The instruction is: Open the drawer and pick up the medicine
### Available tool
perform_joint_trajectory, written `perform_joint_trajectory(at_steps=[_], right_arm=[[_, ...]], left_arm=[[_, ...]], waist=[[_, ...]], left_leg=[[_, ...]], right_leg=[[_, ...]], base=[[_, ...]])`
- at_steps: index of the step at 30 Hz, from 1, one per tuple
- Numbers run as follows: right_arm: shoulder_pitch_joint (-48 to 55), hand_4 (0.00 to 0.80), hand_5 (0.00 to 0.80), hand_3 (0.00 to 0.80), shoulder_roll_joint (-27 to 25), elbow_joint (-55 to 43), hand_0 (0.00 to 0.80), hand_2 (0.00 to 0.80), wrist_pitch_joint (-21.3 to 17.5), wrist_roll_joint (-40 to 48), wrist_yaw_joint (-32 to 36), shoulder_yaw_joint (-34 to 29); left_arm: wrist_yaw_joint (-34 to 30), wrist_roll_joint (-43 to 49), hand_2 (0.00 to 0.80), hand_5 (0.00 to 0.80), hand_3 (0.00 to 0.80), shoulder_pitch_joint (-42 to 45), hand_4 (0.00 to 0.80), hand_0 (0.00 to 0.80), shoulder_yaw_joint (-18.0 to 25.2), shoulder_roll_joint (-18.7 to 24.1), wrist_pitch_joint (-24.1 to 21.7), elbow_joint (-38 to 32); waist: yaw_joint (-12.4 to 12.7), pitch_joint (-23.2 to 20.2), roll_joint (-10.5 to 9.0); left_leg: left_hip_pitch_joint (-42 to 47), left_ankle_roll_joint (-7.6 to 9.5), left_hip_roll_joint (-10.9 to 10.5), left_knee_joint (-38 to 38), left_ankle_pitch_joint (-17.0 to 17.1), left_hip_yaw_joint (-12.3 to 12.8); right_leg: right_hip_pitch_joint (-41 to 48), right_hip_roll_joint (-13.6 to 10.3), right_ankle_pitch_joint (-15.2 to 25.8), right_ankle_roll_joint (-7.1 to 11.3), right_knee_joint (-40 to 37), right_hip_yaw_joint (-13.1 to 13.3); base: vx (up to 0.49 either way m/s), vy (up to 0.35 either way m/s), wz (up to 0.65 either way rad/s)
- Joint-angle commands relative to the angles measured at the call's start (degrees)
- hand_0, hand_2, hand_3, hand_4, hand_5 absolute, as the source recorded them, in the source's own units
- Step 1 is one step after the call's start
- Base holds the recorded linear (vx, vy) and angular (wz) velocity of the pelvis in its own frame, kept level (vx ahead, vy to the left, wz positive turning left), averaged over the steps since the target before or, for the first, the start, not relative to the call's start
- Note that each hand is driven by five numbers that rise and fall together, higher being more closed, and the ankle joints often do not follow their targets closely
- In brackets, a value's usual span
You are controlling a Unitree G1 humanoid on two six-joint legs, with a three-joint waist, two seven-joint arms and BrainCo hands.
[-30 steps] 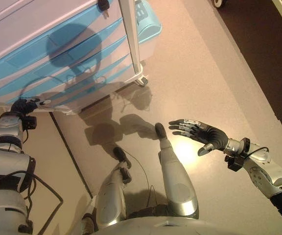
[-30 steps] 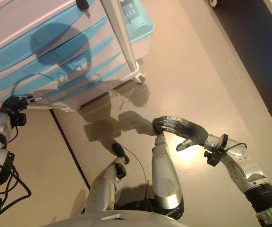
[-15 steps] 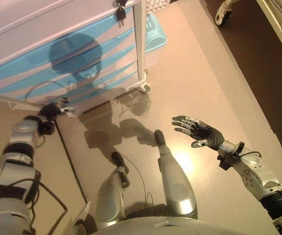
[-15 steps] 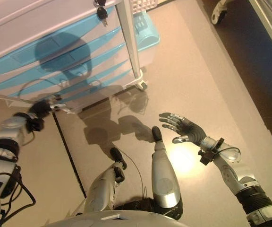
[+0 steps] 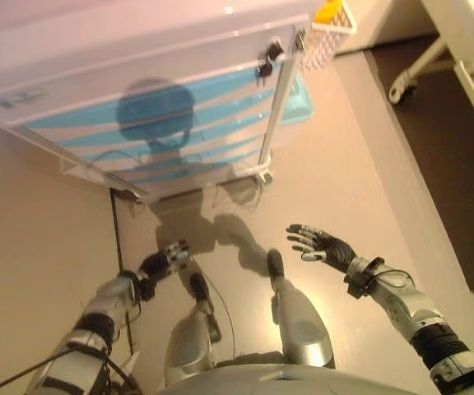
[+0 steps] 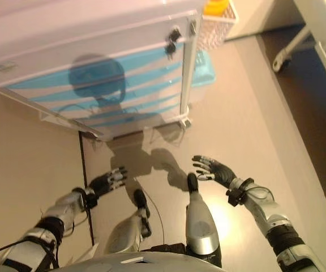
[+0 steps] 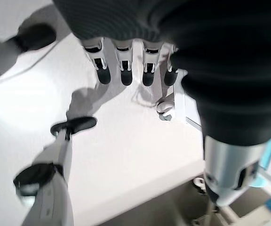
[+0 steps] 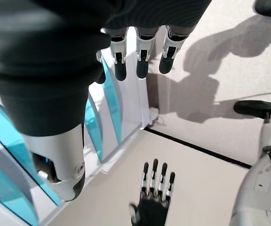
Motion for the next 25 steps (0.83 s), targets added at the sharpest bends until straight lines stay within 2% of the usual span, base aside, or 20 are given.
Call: perform_joint_trajectory(at_steps=[1, 5, 11, 14, 16, 25], right_arm=[[2.2, 0.0, 0.0, 0.0, 2.8, 0.1, 0.0, 0.0, 1.3, -1.7, 0.0, 2.9], [2.5, 0.0, 0.0, 0.0, 6.3, 5.5, 0.0, 0.0, 2.8, -1.3, -0.8, 3.3], [3.1, 0.0, 0.0, 0.0, 10.0, 13.2, 0.0, 0.0, 2.2, 1.1, -0.7, 3.1], [3.0, 0.0, 0.0, 0.0, 11.3, 17.0, 0.0, 0.0, 2.9, 2.8, 0.0, 2.8], [2.5, 0.0, 0.0, 0.0, 12.2, 20.8, 0.0, 0.0, 1.9, 3.1, 0.5, 2.6], [1.7, 0.0, 0.0, 0.0, 14.4, 29.1, 0.0, 0.0, 0.3, 5.5, 2.3, 2.0]], left_arm=[[-2.8, -4.1, 0.0, 0.0, 0.0, 2.4, 0.0, 0.0, 1.2, -0.6, 1.5, -1.0], [-4.1, -7.3, 0.0, 0.0, 0.0, 5.4, 0.0, 0.0, 0.7, -3.4, 2.2, -0.9], [-7.3, -9.9, 0.0, 0.0, 0.0, 8.7, 0.0, 0.0, 0.5, -5.8, 2.6, 0.0], [-9.0, -10.1, 0.0, 0.0, 0.0, 9.5, 0.0, 0.0, 0.1, -6.5, 2.5, 0.8], [-10.0, -10.0, 0.0, 0.0, 0.0, 9.8, 0.0, 0.0, -0.4, -7.0, 2.6, 1.7], [-11.0, -11.1, 0.0, 0.0, 0.0, 9.7, 0.0, 0.0, -1.7, -8.5, 3.7, 4.2]], waist=[[2.4, -5.4, -1.33], [4.3, -8.1, -0.78], [6.8, -11.2, -0.22], [7.8, -12.5, -0.01], [8.5, -13.2, 0.14], [9.8, -15.0, 0.3]], left_leg=[[-2.2, -0.54, -1.5, 4.4, -4.3, -1.2], [-1.1, -0.93, -1.2, 2.6, -3.5, -2.6], [0.2, -1.23, -1.0, 0.5, -2.8, -3.9], [0.3, -1.22, -1.2, 0.1, -2.8, -4.6], [0.7, -1.04, -1.5, -0.3, -2.9, -5.1], [1.5, -0.9, -2.0, -1.8, -2.8, -5.4]], right_leg=[[-2.1, -0.9, -3.2, 2.79, 4.2, -1.4], [0.2, -1.1, -3.8, 2.61, 3.3, -3.7], [2.8, -1.4, -4.3, 2.57, 2.3, -6.6], [3.5, -1.4, -4.5, 2.59, 2.0, -7.4], [4.2, -1.4, -4.7, 2.61, 1.9, -8.0], [5.6, -1.1, -4.3, 2.99, 0.5, -9.9]], base=[[0.052, -0.021, 0.28], [0.051, -0.01, 0.27], [0.017, 0.005, 0.22], [-0.006, 0.014, 0.18], [-0.003, 0.011, 0.13], [-0.019, 0.005, 0.07]])
